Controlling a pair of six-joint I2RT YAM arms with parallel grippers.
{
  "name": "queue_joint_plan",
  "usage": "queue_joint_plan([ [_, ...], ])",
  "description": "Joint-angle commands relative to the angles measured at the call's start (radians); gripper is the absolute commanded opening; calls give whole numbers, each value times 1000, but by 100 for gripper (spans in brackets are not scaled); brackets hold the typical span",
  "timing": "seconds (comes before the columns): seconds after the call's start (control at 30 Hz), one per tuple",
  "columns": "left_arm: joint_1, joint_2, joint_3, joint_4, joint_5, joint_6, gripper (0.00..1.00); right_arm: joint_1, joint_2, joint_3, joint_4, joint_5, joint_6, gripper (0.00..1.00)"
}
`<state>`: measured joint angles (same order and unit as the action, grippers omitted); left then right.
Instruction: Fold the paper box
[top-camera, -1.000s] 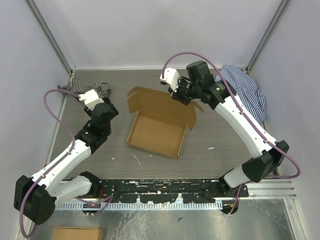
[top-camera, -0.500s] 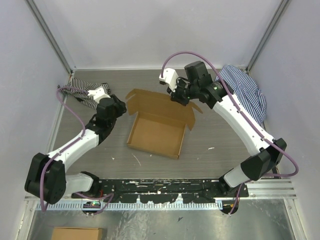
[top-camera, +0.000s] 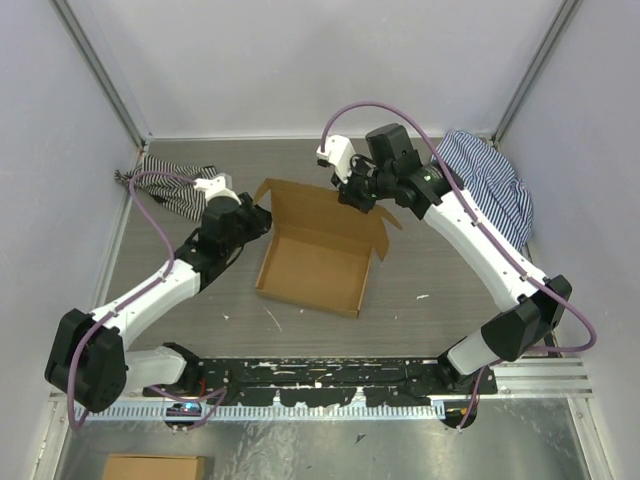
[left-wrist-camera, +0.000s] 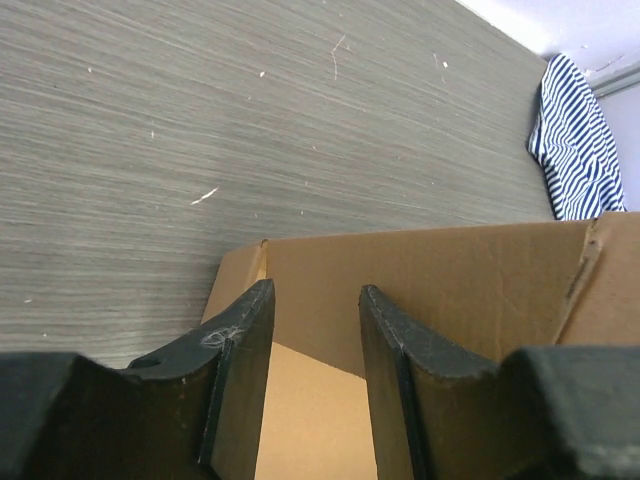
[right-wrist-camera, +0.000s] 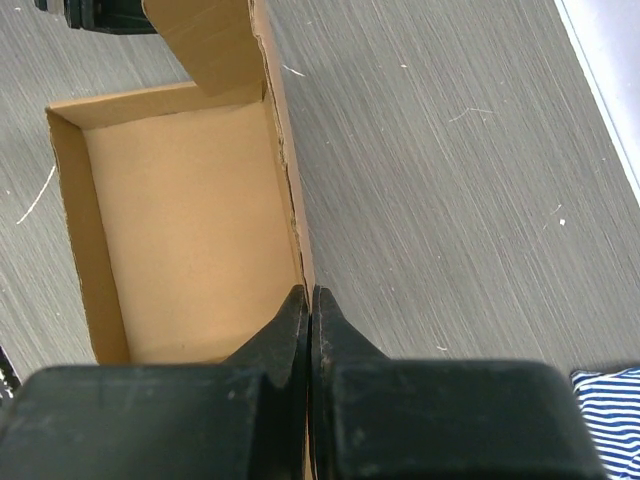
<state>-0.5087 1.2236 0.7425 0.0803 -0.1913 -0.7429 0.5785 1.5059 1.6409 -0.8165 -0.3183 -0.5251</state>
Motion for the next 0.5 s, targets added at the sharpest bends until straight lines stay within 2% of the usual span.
queue_joint_plan([
  [0.0,-28,-3,-16,35,38,-44,47,31,0,-9,50,-28,36,1],
  [0.27,-31,35,-62,73,33,-60,47,86,-1,-45,32,32,58,1],
  [0.47,-49,-119,-120,-43,-44,-28,47,89,-27,-96,54,86,105,1],
])
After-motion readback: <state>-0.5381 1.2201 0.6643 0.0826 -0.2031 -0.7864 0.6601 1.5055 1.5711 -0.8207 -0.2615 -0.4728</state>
